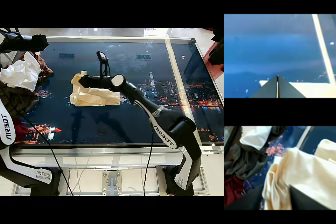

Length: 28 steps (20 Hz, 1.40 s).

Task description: Fold the shirts.

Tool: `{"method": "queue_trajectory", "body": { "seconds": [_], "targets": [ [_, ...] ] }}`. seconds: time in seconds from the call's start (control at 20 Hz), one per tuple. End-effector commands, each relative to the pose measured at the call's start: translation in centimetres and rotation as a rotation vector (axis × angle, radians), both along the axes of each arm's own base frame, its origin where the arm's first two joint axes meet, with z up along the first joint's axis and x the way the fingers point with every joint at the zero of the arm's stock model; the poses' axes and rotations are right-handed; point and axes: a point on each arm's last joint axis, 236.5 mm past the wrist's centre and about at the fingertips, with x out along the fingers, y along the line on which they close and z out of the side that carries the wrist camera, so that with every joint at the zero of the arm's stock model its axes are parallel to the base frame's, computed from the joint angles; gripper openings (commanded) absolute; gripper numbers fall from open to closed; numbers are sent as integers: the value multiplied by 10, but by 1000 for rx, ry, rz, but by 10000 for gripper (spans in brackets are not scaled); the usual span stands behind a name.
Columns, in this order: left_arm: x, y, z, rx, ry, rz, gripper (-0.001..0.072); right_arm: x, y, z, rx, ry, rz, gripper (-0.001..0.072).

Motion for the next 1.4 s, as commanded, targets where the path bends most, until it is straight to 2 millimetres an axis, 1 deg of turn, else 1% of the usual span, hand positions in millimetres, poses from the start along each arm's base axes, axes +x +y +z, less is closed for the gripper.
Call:
{"method": "queue_trajectory", "body": {
  "seconds": [0.0,0.05,0.1,0.15,0.2,0.25,0.3,0.35,0.4,0.45,0.5,0.55,0.6,0.65,0.7,0.75,0.85,0.9,1.0,1.1,1.2,1.35],
  "targets": [
    [-2,6,-4,23,5,-10,12,15,-1,-7,52,38,-35,465],
    [-2,6,-4,23,5,-10,12,21,-16,-3,49,50,-13,465],
    [-2,5,-5,22,6,-10,12,29,-37,-1,37,60,3,463],
    [-3,5,-5,22,8,-11,12,38,-63,1,28,88,5,460],
    [-4,5,-5,21,12,-14,12,47,-98,0,7,135,-1,460],
    [-4,4,-6,21,17,-16,12,53,-136,-6,-33,189,-13,460],
    [-5,4,-7,19,19,-17,12,56,-175,-17,-86,256,-33,460],
    [-5,3,-6,18,18,-18,12,53,-215,-35,-154,349,-55,460],
    [-4,3,-6,15,17,-19,12,42,-251,-59,-233,456,-71,461],
    [-4,3,-6,15,17,-18,12,31,-277,-80,-297,537,-85,464],
    [-4,3,-6,15,15,-18,12,20,-292,-99,-327,605,-91,478],
    [-3,3,-5,15,11,-16,12,13,-297,-112,-325,643,-95,480],
    [-3,4,-4,15,8,-14,12,11,-297,-123,-309,661,-102,484],
    [-3,4,-4,15,8,-14,12,12,-293,-132,-284,667,-110,519],
    [-3,4,-4,15,8,-14,12,16,-284,-137,-242,659,-112,521],
    [-3,4,-4,15,9,-15,12,21,-271,-139,-176,652,-109,545],
    [-3,4,-5,19,8,-17,12,34,-243,-138,-50,627,-96,548],
    [-3,4,-5,20,7,-17,12,38,-233,-140,-12,619,-100,578],
    [-3,4,-5,37,0,-31,12,46,-218,-150,8,599,-123,595],
    [-3,4,-4,44,-3,-36,12,48,-206,-160,4,595,-141,599],
    [-3,4,-4,53,-6,-43,12,44,-189,-162,17,588,-125,600],
    [-3,4,-5,55,-7,-45,12,38,-172,-166,5,582,-110,596]
  ]
}}
